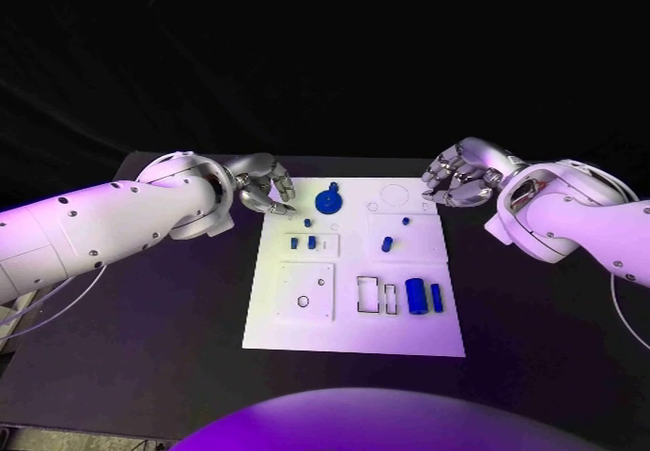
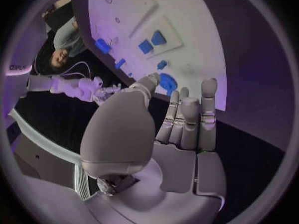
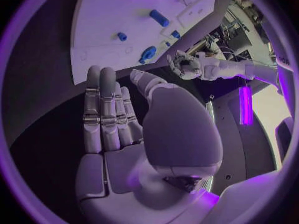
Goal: Assemble the parts on the task board
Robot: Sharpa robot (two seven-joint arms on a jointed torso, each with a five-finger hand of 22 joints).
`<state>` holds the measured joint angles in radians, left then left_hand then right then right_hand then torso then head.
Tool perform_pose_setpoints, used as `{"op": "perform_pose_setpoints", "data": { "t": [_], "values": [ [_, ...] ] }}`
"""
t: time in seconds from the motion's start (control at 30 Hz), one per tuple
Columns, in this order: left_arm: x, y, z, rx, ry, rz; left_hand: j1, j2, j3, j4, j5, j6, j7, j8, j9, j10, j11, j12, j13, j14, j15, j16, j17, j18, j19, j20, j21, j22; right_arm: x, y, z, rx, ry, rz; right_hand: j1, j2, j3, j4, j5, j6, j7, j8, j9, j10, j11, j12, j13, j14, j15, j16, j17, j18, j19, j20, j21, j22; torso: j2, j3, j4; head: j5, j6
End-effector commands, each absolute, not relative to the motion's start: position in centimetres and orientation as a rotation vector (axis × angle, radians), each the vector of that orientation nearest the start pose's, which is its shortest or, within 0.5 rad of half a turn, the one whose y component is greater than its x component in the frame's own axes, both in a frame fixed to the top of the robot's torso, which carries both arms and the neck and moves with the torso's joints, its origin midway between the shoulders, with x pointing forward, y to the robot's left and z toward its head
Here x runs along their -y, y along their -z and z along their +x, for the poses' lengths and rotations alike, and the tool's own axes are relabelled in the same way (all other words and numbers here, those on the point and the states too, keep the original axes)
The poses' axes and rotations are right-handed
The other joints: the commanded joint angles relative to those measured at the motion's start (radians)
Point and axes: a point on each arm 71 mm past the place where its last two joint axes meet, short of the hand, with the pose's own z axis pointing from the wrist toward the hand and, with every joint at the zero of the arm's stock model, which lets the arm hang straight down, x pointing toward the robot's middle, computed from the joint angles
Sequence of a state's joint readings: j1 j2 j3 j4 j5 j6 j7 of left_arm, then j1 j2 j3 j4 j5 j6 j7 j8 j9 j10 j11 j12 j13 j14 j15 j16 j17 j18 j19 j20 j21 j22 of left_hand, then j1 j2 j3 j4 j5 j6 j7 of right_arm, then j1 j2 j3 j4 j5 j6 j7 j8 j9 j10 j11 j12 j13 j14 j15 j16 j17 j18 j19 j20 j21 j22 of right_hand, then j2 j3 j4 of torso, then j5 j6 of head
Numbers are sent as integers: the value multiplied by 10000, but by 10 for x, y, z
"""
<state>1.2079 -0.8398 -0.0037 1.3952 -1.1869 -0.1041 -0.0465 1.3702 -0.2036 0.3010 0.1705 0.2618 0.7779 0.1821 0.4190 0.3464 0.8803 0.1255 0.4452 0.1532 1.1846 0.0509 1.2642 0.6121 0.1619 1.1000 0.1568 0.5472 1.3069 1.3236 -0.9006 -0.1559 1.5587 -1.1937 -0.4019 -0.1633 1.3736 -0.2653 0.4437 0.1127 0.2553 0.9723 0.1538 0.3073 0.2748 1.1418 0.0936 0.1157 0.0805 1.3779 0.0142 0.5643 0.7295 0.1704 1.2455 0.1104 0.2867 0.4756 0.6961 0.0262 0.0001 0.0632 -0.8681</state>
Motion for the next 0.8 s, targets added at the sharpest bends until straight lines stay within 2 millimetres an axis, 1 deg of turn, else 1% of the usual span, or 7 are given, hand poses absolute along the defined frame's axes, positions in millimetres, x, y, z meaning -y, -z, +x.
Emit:
{"op": "perform_pose_setpoints", "data": {
  "t": [0.03,0.13,0.17,0.3,0.47,0.57,0.8],
  "values": [
    [-246,179,514,-17287,10220,-4806,235,227,218,208,118,-128,-20,288,-12,-80,-28,265,-17,-571,-19,-776,-1118,196,-241,-35,-599,-175,221,169,490,-17219,-5661,-901,121,5,279,-93,28,170,4,-95,44,171,-33,-181,2,-13,-56,1166,523,20,71,-90,693,681,-35,-14,2,-91,89],
    [-255,180,514,-17133,11732,-7320,297,281,398,327,244,-181,-19,475,-39,-64,-19,442,-41,-739,-40,-1154,-1371,190,-307,-27,-916,-398,215,172,492,-17222,-5234,-1723,51,-55,540,-149,16,278,-58,-161,122,340,-26,-346,11,290,-99,3071,1619,14,20,-169,1534,1540,-29,-6,-17,-78,192],
    [-257,180,514,-17019,12246,-8000,394,392,555,322,440,-189,-64,542,-49,293,-101,626,-9,-699,-105,-1233,-1439,210,-285,-66,-990,-461,214,173,492,-17225,-5083,-1992,37,-66,634,-176,25,296,-66,-182,154,386,-34,-395,20,354,-101,3645,1986,15,-58,-176,1780,1813,-26,-3,-10,-101,224],
    [-262,178,512,-16457,13572,-9427,360,331,711,367,466,-86,-153,726,-74,674,-218,743,-61,-671,-187,-1459,-1604,208,-353,-163,-1202,-640,207,179,494,-17280,-4638,-2794,-40,-149,764,-265,136,344,-58,-220,249,276,-20,-505,26,368,-62,4510,2429,31,-327,-153,2302,2442,-25,-32,10,-201,272],
    [-264,174,508,-15768,14489,-10114,391,282,956,337,458,393,-255,817,-127,656,-221,554,-239,-909,-177,-1847,-1812,196,-542,-161,-1487,-892,198,187,494,-17401,-4346,-3486,-141,-154,737,-295,102,293,-113,-282,298,170,-27,-494,53,618,-55,5532,3197,61,-411,-127,2629,2821,-20,-8,22,-278,275],
    [-263,170,504,-15411,15113,-10331,454,293,1069,264,414,563,-298,788,-153,822,-264,518,-291,-886,-213,-1907,-1853,203,-532,-185,-1530,-955,193,193,493,-17529,-4223,-3820,-188,-140,756,-327,56,308,-103,-306,354,147,-13,-482,94,790,-49,6274,3756,77,-438,-108,2922,3153,-11,-15,2,-297,257],
    [-261,167,499,-15315,15556,-10254,367,125,1212,129,0,1026,-393,487,-228,1250,-346,203,-492,-742,-283,-2017,-1927,200,-436,-264,-1606,-1106,186,201,490,-17896,-4174,-4203,-318,-170,670,-295,-58,247,-81,-372,375,126,-13,-475,132,961,-29,6823,4198,-19,-189,-100,3738,3861,-13,-1,3,-283,203]
  ]
}}
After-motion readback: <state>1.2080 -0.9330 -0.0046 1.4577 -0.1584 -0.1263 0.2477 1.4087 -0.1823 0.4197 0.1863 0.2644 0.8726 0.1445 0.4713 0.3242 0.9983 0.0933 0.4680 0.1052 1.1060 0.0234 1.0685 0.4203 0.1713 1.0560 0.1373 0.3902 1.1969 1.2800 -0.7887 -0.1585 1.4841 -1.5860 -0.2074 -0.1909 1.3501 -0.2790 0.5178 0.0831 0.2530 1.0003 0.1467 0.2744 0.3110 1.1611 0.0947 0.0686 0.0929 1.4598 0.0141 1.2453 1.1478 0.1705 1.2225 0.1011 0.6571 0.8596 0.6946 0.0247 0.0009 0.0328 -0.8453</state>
